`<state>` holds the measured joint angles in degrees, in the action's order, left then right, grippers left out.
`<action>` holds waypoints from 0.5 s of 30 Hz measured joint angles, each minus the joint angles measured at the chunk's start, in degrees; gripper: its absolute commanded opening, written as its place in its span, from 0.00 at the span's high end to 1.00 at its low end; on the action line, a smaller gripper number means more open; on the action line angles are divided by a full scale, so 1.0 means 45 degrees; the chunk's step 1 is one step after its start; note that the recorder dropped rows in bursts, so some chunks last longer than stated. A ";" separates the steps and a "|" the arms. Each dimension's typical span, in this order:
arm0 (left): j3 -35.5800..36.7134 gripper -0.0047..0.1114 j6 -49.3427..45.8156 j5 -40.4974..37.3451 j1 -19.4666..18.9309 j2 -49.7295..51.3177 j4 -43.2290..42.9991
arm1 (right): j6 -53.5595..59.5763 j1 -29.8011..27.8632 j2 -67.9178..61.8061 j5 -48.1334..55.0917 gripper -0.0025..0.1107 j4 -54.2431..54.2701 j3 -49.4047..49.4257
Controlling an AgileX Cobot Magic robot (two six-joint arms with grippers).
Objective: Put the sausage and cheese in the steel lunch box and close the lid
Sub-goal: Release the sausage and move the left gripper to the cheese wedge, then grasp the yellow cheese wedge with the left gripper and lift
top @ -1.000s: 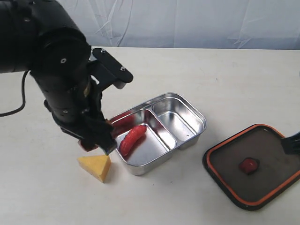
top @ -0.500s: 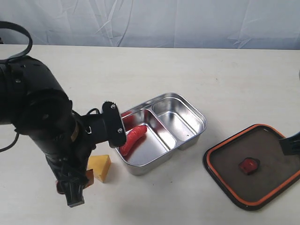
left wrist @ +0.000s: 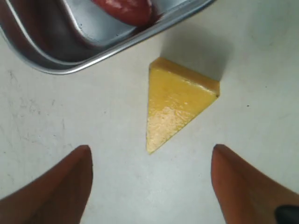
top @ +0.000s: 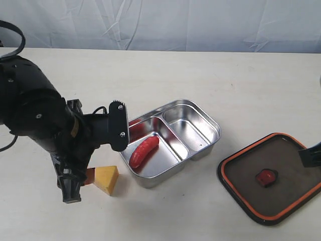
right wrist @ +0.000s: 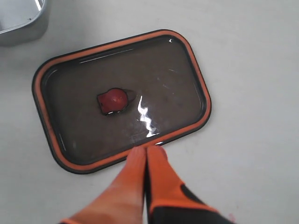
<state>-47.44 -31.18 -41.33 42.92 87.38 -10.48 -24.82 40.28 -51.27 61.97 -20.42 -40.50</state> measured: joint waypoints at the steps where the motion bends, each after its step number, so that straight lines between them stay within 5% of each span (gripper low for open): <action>1: 0.0000 0.38 -0.0217 0.0060 -0.0130 0.0000 0.0253 | 0.0000 0.0000 0.0000 0.0000 0.99 0.0000 0.0000; 7: 0.0000 0.38 -0.2508 0.0138 -0.0393 -0.0020 0.2328 | 0.0000 0.0000 0.0000 -0.0058 0.99 0.0023 0.0000; 15: 0.0000 0.38 -0.4453 0.0165 -0.0393 0.0382 0.2167 | 0.0000 0.0000 0.0000 -0.0092 0.99 0.0247 0.0000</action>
<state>-47.44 -51.22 -40.59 41.15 89.10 -0.72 -24.82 40.28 -51.27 61.56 -19.30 -40.50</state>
